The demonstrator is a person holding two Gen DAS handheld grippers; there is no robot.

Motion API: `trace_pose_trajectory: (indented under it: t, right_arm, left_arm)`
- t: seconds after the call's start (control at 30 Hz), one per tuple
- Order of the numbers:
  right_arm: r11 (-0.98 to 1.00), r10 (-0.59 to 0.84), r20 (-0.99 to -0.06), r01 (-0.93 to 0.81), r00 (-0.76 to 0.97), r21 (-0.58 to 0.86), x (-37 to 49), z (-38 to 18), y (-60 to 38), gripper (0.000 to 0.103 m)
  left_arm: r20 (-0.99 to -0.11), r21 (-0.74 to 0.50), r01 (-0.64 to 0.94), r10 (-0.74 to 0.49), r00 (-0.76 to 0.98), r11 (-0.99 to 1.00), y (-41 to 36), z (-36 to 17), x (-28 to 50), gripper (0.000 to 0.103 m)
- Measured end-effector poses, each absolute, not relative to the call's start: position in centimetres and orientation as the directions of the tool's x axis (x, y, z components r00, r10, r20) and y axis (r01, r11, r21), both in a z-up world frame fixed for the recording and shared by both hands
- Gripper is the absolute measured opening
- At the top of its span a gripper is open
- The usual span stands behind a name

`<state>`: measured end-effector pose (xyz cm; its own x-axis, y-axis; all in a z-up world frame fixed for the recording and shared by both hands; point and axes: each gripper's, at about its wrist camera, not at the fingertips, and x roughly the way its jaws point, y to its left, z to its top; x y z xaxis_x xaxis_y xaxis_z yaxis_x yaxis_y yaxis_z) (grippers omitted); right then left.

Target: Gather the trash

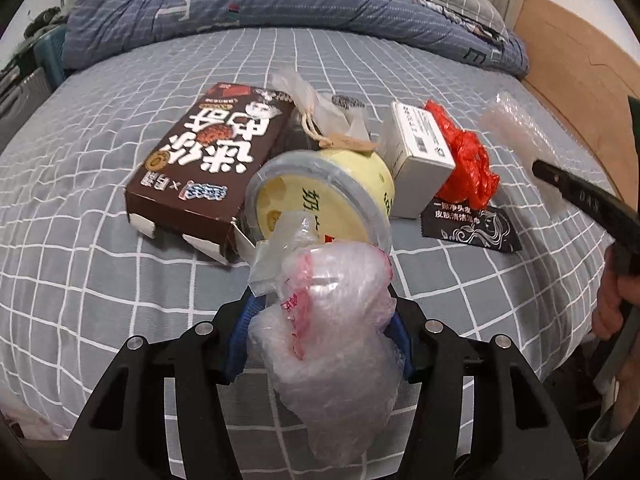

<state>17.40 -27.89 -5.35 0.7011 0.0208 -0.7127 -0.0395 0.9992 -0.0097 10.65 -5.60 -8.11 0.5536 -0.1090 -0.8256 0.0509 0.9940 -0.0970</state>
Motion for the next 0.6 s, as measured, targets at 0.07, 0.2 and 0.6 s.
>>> trace_pose_trajectory:
  t: [0.07, 0.2, 0.6]
  right_arm:
    - [0.999, 0.019, -0.711, -0.041, 0.703, -0.014, 16.6, -5.2, -27.5, 0.02]
    - [0.999, 0.02, -0.707, -0.045, 0.707, -0.016, 15.2, -4.6, -26.8, 0.02]
    - [0.996, 0.039, -0.696, -0.081, 0.717, -0.029, 11.1, -3.6, -23.5, 0.02]
  left_arm:
    - [-0.819, -0.097, 0.054, -0.11, 0.563, 0.994, -5.4, -7.6, 10.4, 0.055]
    - [-0.807, -0.088, 0.05, -0.1, 0.582, 0.995, -5.1, -6.9, 9.9, 0.055]
    - [-0.786, -0.084, 0.039, -0.09, 0.612, 0.996, -4.0, -5.5, 8.8, 0.055]
